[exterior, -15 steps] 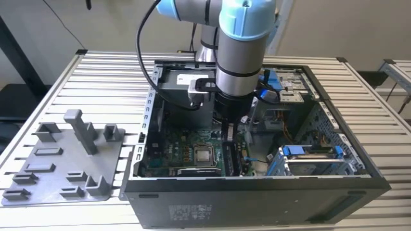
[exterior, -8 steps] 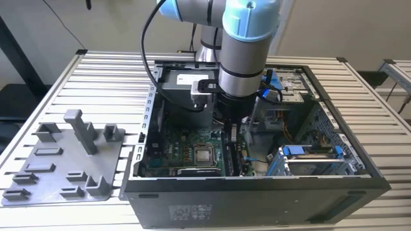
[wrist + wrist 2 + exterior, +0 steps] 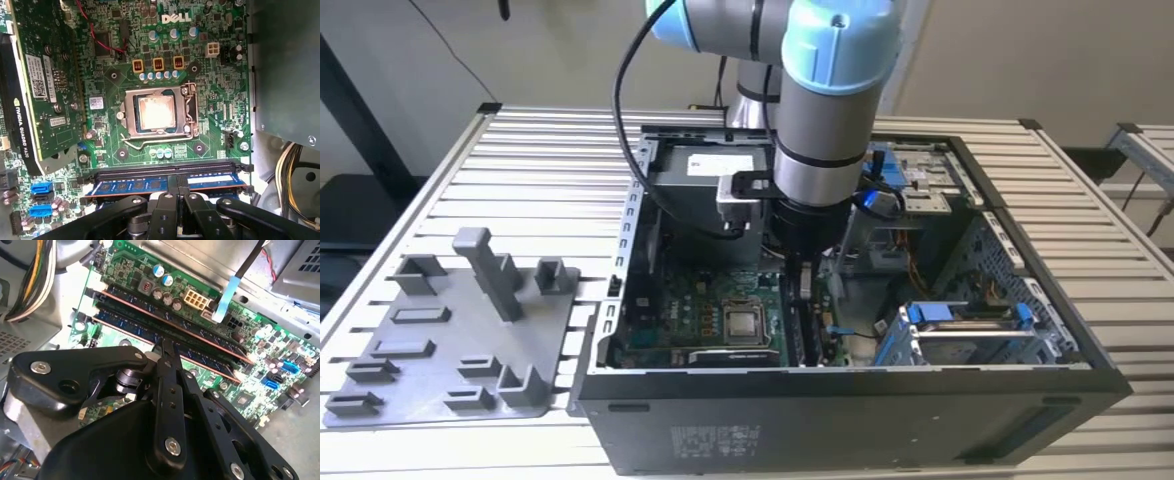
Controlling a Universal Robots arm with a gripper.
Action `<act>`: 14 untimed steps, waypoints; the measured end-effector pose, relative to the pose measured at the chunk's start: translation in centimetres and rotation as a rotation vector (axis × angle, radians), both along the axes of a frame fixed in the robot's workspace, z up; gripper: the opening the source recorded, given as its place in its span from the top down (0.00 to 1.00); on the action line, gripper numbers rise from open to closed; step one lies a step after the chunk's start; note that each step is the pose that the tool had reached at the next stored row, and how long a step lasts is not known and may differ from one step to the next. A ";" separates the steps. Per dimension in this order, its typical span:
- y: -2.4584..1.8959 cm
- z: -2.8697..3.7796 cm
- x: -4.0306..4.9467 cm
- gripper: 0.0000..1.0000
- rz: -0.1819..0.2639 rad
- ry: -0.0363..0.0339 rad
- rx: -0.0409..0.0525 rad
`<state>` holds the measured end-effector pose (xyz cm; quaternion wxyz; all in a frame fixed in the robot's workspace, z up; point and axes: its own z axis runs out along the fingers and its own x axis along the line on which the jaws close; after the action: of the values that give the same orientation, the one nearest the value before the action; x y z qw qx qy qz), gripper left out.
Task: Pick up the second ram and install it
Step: 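Press down the second ram until it locks into place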
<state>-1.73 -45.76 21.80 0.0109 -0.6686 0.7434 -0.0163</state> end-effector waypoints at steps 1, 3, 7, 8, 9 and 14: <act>0.02 0.08 0.01 0.89 0.001 0.0000 0.0013; 0.08 0.76 0.03 0.89 0.001 -0.0014 0.0061; 0.03 2.65 0.01 0.89 0.001 -0.0007 0.0039; 0.03 3.12 0.01 0.89 0.001 -0.0007 0.0037; 0.03 3.57 0.01 0.89 0.001 -0.0007 0.0038; 0.03 5.85 0.01 0.89 0.001 -0.0007 0.0038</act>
<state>-1.72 -45.74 27.65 0.0125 -0.6691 0.7430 -0.0151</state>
